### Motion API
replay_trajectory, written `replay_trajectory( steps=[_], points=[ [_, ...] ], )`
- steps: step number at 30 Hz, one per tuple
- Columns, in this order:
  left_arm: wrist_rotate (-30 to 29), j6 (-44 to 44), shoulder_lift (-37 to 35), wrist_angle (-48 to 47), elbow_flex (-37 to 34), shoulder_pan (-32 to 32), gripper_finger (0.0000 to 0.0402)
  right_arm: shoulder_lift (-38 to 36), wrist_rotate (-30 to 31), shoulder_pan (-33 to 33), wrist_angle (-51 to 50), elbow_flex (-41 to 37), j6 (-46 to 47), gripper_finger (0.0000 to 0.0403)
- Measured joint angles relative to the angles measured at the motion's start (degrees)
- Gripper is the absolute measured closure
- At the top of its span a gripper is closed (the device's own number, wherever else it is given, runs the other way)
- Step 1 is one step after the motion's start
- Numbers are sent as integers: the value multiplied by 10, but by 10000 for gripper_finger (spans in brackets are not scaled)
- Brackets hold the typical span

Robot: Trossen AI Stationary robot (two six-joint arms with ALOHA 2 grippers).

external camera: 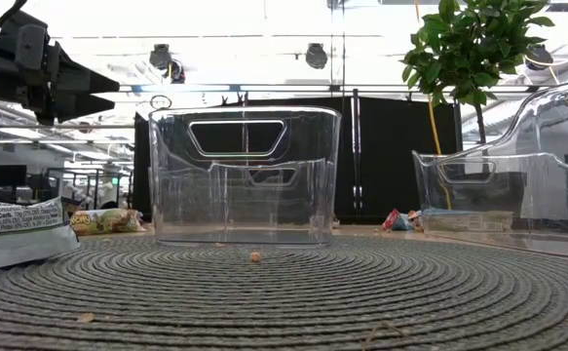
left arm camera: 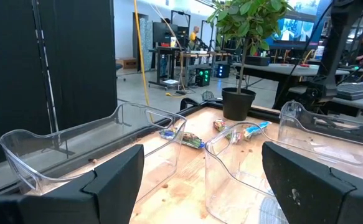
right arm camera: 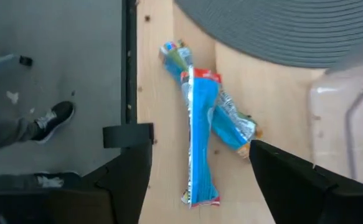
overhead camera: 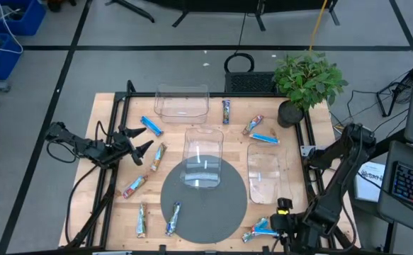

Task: Pick and place Granola Bars by type
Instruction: Put the red granola bar into the bottom right transparent bin

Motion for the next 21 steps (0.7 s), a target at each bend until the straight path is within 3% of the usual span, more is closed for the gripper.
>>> replay_trajectory(
  steps=[8, 21],
  points=[
    [0, 0, 0, 0, 0, 0, 78, 47, -31, 10, 23, -2, -39, 158],
    [0, 0, 0, 0, 0, 0, 78, 69, -51, 9, 23, -38, -14, 113]
  ],
)
